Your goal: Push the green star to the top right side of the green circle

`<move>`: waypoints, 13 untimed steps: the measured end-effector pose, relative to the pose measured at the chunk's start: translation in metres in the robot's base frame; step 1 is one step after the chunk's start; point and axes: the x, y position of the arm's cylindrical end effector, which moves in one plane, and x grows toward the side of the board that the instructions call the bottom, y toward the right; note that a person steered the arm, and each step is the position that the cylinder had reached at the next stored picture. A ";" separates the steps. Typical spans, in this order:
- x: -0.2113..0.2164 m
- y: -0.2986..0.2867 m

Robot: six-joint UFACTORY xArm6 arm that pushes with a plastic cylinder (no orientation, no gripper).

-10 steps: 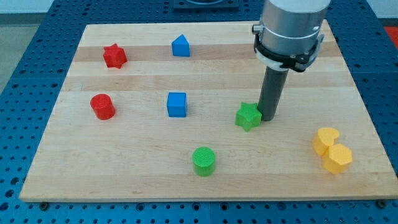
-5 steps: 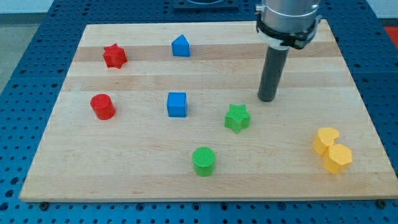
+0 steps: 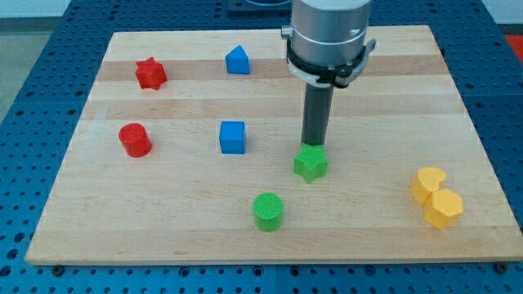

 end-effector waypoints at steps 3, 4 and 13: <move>0.040 -0.013; 0.039 0.019; 0.026 0.036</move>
